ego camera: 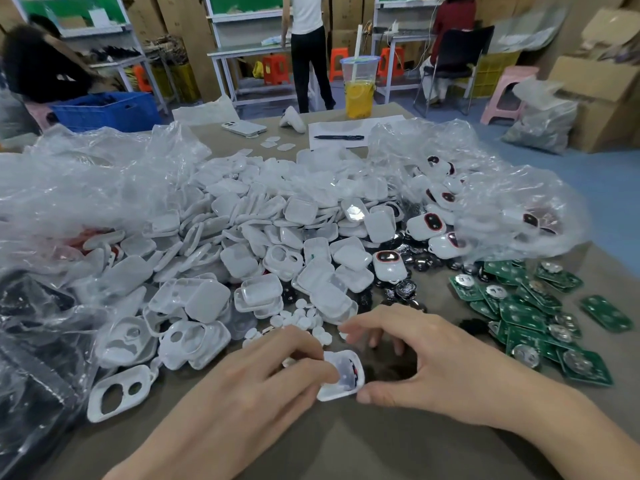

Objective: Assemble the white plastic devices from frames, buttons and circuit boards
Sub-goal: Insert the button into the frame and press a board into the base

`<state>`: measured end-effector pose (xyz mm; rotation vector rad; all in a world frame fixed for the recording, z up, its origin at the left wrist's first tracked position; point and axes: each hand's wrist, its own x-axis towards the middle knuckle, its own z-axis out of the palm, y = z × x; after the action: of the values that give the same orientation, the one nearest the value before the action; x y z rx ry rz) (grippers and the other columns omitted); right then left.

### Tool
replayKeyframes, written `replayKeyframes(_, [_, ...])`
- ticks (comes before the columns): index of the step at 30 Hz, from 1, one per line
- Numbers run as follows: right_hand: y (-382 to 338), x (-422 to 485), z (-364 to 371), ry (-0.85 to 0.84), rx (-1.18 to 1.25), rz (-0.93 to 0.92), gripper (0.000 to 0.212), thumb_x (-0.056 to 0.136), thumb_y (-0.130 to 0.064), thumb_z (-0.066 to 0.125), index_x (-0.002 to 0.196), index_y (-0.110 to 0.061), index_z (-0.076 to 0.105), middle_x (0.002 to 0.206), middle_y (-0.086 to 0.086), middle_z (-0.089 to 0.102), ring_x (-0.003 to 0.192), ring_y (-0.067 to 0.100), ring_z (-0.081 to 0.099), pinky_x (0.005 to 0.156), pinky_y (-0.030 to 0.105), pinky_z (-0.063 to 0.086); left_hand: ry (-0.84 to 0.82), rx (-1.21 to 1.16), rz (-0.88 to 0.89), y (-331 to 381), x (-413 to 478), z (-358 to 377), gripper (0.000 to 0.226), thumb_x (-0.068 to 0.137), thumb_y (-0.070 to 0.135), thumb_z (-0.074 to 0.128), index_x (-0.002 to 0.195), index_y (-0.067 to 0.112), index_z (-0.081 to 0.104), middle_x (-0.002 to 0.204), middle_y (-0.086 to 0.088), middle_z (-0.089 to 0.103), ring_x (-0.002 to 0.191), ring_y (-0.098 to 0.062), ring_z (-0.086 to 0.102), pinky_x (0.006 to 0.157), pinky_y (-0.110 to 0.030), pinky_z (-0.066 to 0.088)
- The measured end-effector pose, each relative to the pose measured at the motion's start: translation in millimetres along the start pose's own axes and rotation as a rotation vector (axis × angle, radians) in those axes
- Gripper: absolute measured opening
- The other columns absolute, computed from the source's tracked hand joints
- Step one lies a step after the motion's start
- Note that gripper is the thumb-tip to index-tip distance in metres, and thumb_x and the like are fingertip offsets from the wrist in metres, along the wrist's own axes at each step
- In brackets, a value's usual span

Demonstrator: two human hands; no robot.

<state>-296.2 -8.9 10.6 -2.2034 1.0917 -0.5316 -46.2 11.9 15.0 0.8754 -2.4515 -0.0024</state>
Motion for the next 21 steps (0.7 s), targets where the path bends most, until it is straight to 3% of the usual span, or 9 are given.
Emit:
replayKeyframes(6, [4.5, 0.9, 1.3, -0.003, -0.025, 0.000, 0.056, 0.082, -0.060, 0.069, 0.132, -0.053, 0.044, 0.121, -0.030, 0.055, 0.117, -0.002, 0.048, 0.089, 0.004, 0.034, 0.031, -0.057, -0.064, 1.8, 1.2, 3.2, 0.017, 0.093, 0.020, 0.060, 0.092, 0.018, 0.076, 0.095, 0.002, 0.063, 0.070, -0.007, 0.056, 0.064, -0.016, 0.045])
replayKeyframes(13, [6.1, 1.6, 1.8, -0.015, -0.026, 0.009, 0.055, 0.083, -0.059, 0.070, 0.130, -0.055, 0.043, 0.120, -0.030, 0.057, 0.117, -0.002, 0.048, 0.089, 0.005, 0.033, 0.016, -0.080, -0.098, 0.5, 0.3, 5.4, 0.015, 0.093, 0.022, 0.060, 0.092, 0.018, 0.075, 0.099, 0.004, 0.062, 0.074, -0.001, 0.053, 0.071, -0.007, 0.039])
replayKeyframes(21, [7.3, 1.3, 2.1, -0.009, -0.022, -0.011, 0.051, 0.083, -0.057, 0.071, 0.130, -0.050, 0.049, 0.119, -0.027, 0.057, 0.117, 0.000, 0.051, 0.090, 0.006, 0.035, -0.034, -0.134, -0.107, -0.1, 1.2, 6.3, 0.014, 0.094, 0.024, 0.058, 0.095, 0.024, 0.071, 0.101, 0.009, 0.059, 0.073, -0.003, 0.057, 0.064, -0.018, 0.047])
